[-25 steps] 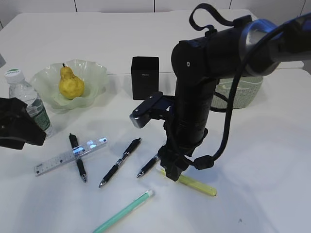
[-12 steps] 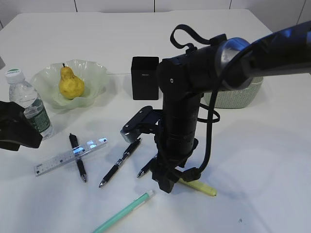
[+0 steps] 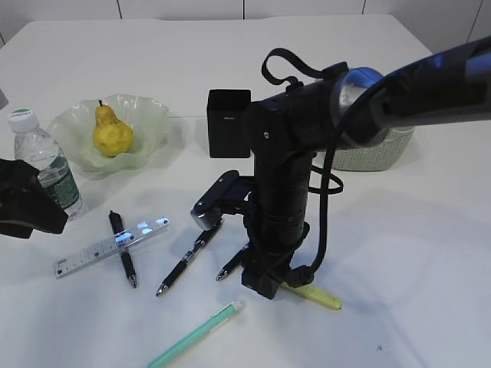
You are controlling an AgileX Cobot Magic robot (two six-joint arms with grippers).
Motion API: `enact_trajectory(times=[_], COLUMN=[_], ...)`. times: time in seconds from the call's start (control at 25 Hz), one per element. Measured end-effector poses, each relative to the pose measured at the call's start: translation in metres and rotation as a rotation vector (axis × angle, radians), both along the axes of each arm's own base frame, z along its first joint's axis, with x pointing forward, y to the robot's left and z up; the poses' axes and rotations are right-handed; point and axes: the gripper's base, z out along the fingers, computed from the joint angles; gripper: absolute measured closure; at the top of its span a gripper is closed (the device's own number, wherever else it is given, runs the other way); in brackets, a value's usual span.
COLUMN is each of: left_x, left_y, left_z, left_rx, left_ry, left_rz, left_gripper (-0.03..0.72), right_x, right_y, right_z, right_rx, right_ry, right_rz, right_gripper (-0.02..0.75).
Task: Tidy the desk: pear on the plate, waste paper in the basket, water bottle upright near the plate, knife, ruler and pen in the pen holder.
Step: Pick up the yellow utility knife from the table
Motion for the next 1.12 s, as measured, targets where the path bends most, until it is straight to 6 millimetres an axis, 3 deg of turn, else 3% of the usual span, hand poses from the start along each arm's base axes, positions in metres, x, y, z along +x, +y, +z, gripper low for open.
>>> enact_trajectory(times=[0.24,0.56,0.6,0.64,0.72,0.8,0.84,1.12], left_x=[0.000,0.000,0.000,0.000,0.000,0.000,0.000,0.000], left_y=[0.000,0.000,0.000,0.000,0.000,0.000,0.000,0.000], left_z=[0.000,0.000,0.000,0.000,0.000,0.000,0.000,0.000], left_rx=[-0.002,-0.002,-0.002,-0.002,-0.002,-0.002,-0.002,-0.004], left_ry=[0.001,0.001,0.002,0.002,0.002,0.002,0.002,0.002], left_rz=[0.000,0.000,0.000,0.000,0.000,0.000,0.000,0.001], left_gripper=[0.323,0.326,0.326,0.326,0.326,0.326,0.326,0.326], right_x=[0.002,0.003,0.003,0.004,0.004,0.004,0.004,0.003], right_y=[0.001,0.001,0.001,0.002,0.001,0.001,0.001,0.001], right_z=[-0.011,-0.011,-0.012,-0.011,-0.011,-0.011,-0.011,-0.011], right_rx=[-0.015,-0.015,-0.016,-0.015,-0.017,-0.017,-0.016,-0.025], right_ry=[0.017,0.014,0.008,0.007,0.006,0.006,0.005,0.019], right_rz=[0.002,0.003,0.003,0.003,0.004,0.004,0.004,0.005], right_gripper=[0.279,0.315,0.428,0.475,0.530,0.530,0.598,0.610])
